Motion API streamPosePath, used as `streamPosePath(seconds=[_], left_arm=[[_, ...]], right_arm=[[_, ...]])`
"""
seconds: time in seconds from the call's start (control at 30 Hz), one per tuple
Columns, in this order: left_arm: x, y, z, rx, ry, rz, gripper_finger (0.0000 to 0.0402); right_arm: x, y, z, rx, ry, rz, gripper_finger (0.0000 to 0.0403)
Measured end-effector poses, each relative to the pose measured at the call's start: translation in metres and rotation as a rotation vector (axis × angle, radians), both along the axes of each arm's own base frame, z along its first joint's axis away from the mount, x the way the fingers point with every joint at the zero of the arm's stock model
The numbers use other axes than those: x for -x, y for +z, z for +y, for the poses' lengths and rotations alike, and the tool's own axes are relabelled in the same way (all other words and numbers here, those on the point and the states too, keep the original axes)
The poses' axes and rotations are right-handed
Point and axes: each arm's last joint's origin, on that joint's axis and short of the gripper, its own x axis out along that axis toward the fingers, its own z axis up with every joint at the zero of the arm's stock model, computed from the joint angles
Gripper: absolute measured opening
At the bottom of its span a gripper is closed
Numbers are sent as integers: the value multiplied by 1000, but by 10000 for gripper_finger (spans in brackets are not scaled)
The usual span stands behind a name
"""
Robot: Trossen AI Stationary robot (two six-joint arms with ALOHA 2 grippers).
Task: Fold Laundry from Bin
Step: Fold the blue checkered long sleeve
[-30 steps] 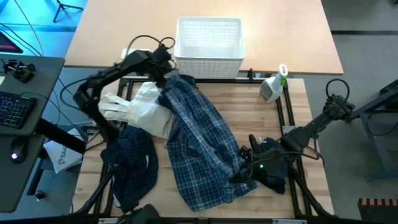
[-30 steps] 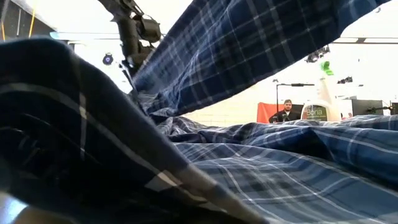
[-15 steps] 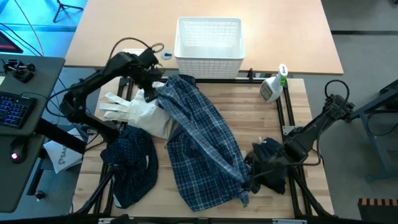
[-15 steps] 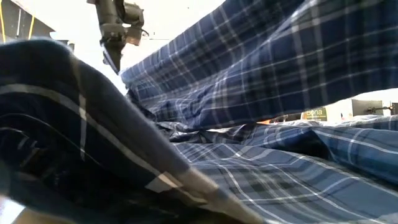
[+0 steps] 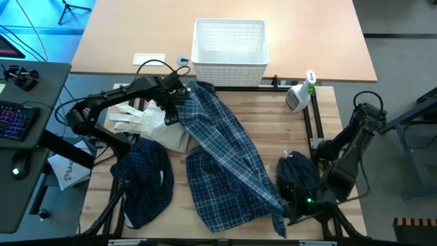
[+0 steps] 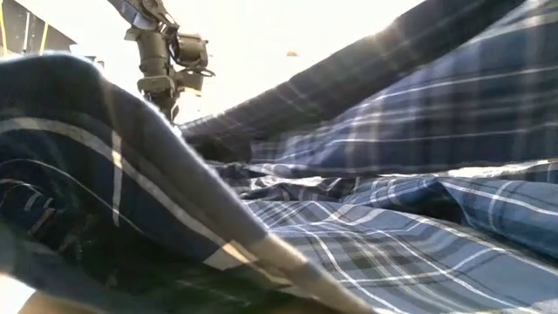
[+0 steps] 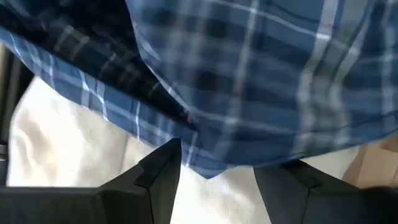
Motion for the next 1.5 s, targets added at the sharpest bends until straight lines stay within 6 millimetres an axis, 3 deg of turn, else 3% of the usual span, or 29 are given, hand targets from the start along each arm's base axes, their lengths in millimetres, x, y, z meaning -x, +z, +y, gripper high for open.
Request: streamPosePath(seconds=[0.17,0.33,0.57,0.8,0.93,1.07,1.2,1.33,1.43,1.5], left_arm=[[-2,17,-7,-100,-53,-27,184],[-8,17,-4,-107,-123,-93,184],[-6,-10,-7,-180,-413,45,184],[-5,-34,-7,-266,-421,72,180],[-9,-35,-8,-358,-413,123,119],[-17,-17,-7,-504,-395,198,16],[-29,34,-6,-764,-328,217,6],[-29,89,-2,-956,-256,51,4],[-22,107,8,-1002,-236,-13,2],[-17,108,16,-975,-253,-31,1]], right_arm=[[18,-2,9,-40,-32,72,0],[18,-2,9,-35,-36,64,0],[16,-3,7,0,-68,30,0],[16,-3,5,39,-77,-4,0],[16,-3,5,46,-77,-6,0],[16,-3,5,53,-66,-11,0],[16,-3,5,47,-66,-8,0],[15,-3,6,41,-65,-10,0],[15,-2,6,38,-64,-13,0],[15,-2,6,30,-64,-19,0]])
